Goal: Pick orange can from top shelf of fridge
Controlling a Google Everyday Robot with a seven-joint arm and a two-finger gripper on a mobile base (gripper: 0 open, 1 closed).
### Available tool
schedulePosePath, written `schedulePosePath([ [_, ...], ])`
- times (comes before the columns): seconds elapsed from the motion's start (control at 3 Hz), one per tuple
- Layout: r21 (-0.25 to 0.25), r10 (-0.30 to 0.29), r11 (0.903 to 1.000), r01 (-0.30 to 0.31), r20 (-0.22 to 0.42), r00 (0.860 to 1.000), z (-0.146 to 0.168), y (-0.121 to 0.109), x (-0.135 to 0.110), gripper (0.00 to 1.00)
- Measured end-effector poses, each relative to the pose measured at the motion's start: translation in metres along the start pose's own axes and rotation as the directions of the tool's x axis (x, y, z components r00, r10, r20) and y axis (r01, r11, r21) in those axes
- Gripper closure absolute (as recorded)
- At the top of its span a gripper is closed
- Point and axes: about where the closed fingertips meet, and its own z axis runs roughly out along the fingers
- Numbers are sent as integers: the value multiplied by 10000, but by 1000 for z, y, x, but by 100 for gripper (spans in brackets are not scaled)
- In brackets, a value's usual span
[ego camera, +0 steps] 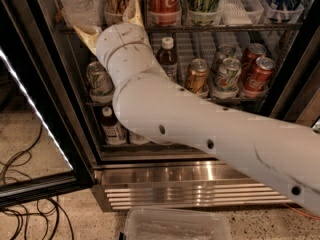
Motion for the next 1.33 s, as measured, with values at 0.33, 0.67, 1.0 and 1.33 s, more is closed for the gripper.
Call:
schedulePosePath([
  [0.33,61,-67,10000,66,181,9998,17,-2,-3,24],
  [0.67,291,-239,9993,231,286,9993,21,-8,-9,24],
  [1.0,526,-360,9980,341,358,9987,20,-13,-14,28],
  [1.33,644,-436,9971,409,406,9982,19,-13,-20,32],
])
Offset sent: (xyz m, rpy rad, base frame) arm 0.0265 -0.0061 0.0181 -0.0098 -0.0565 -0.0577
